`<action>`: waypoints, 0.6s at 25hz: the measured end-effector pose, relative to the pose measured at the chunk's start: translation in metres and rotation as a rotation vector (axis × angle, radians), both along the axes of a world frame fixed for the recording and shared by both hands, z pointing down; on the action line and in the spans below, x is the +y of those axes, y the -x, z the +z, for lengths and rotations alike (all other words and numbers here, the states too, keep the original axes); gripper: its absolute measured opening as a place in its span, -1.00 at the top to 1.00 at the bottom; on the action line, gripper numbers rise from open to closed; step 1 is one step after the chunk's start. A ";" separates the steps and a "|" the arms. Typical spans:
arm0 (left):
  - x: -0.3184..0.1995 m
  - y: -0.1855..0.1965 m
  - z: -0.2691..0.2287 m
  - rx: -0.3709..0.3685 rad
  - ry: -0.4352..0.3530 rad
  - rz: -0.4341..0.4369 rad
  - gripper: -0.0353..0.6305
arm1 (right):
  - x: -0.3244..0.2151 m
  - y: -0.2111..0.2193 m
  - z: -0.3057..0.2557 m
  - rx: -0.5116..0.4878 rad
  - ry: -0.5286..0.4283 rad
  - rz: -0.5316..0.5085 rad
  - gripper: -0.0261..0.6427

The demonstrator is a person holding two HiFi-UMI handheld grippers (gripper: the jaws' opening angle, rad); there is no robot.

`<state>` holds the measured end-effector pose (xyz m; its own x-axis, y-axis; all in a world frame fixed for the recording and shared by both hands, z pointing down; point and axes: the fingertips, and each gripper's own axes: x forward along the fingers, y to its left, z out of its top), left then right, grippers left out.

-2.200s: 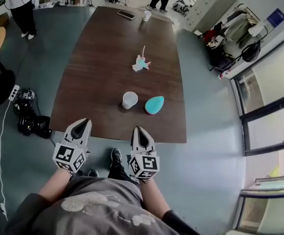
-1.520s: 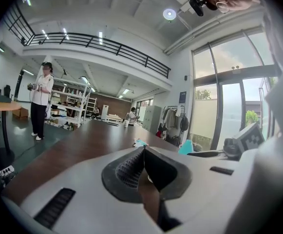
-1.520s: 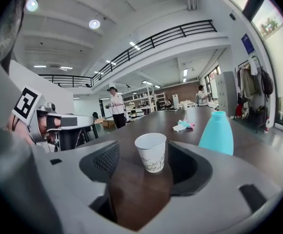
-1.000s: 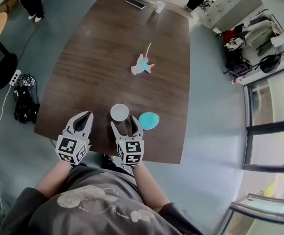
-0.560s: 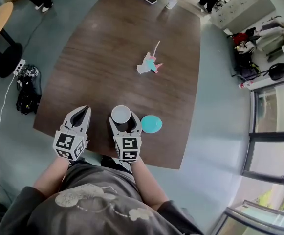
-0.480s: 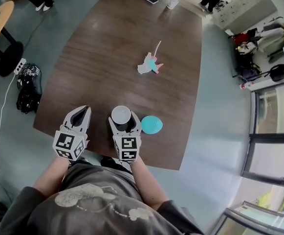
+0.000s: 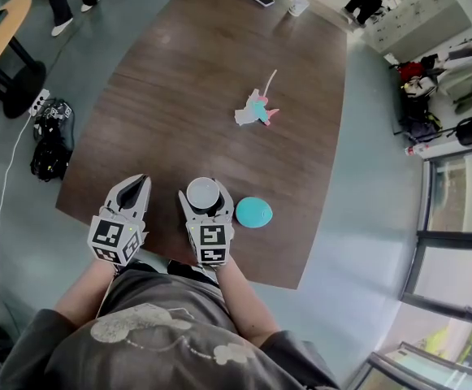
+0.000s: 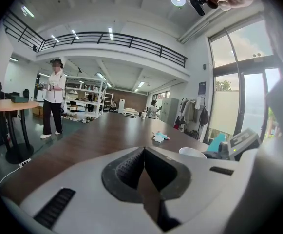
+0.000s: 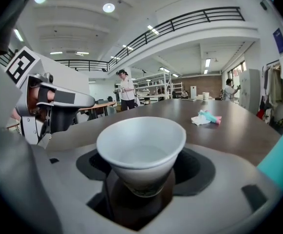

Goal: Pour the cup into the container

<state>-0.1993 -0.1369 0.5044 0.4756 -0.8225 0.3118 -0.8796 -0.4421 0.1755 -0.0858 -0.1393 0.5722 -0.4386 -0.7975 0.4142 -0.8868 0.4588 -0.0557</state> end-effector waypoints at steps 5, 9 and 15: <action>0.001 -0.004 -0.003 -0.001 -0.006 -0.001 0.87 | 0.002 0.000 -0.001 0.000 0.004 -0.023 -0.05; 0.003 0.000 -0.006 -0.001 -0.014 -0.001 0.87 | 0.003 0.001 -0.001 0.002 0.008 -0.027 -0.03; 0.013 0.013 -0.011 0.008 -0.013 0.029 0.87 | 0.016 0.013 -0.020 -0.015 -0.010 -0.025 -0.02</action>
